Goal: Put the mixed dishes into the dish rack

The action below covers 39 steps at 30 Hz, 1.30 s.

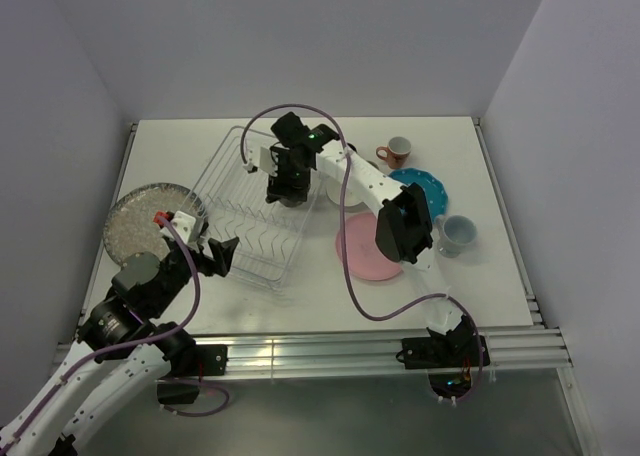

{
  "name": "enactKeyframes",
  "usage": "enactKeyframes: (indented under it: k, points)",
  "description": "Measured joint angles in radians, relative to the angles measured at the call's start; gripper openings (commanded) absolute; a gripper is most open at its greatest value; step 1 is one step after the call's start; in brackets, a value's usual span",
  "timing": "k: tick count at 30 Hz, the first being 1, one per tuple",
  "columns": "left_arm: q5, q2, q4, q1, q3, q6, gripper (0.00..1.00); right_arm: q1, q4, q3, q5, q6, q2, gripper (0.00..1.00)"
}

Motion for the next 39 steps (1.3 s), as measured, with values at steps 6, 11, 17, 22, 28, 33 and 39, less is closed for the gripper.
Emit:
enactKeyframes:
  k: [6, 11, 17, 22, 28, 33, 39]
  points:
    - [0.000, -0.001, 0.000, 0.000, -0.006, 0.000, 0.80, 0.000, -0.006, 0.018, 0.010, -0.015, 0.012, 0.50]
    - [0.001, -0.001, 0.001, 0.000, -0.009, 0.000, 0.80, 0.000, 0.004, 0.037, 0.024, -0.016, 0.027, 0.63]
    - [0.002, -0.001, 0.007, 0.000, -0.011, 0.000, 0.80, 0.001, 0.019, 0.045, 0.033, -0.014, 0.034, 0.73]
    - [0.002, -0.001, 0.010, 0.000, -0.011, 0.000, 0.80, 0.001, 0.038, 0.050, 0.034, -0.013, 0.042, 0.81]
    - [0.003, -0.001, 0.014, 0.000, -0.011, 0.000, 0.80, 0.001, 0.050, 0.050, 0.033, -0.003, 0.046, 0.93]
    - [0.004, 0.002, 0.014, 0.000, -0.011, 0.000, 0.80, 0.001, 0.065, 0.050, 0.031, 0.006, 0.046, 1.00]
    - [0.004, 0.004, 0.014, 0.000, -0.011, 0.000, 0.80, 0.001, 0.077, 0.050, 0.024, 0.013, 0.046, 1.00]
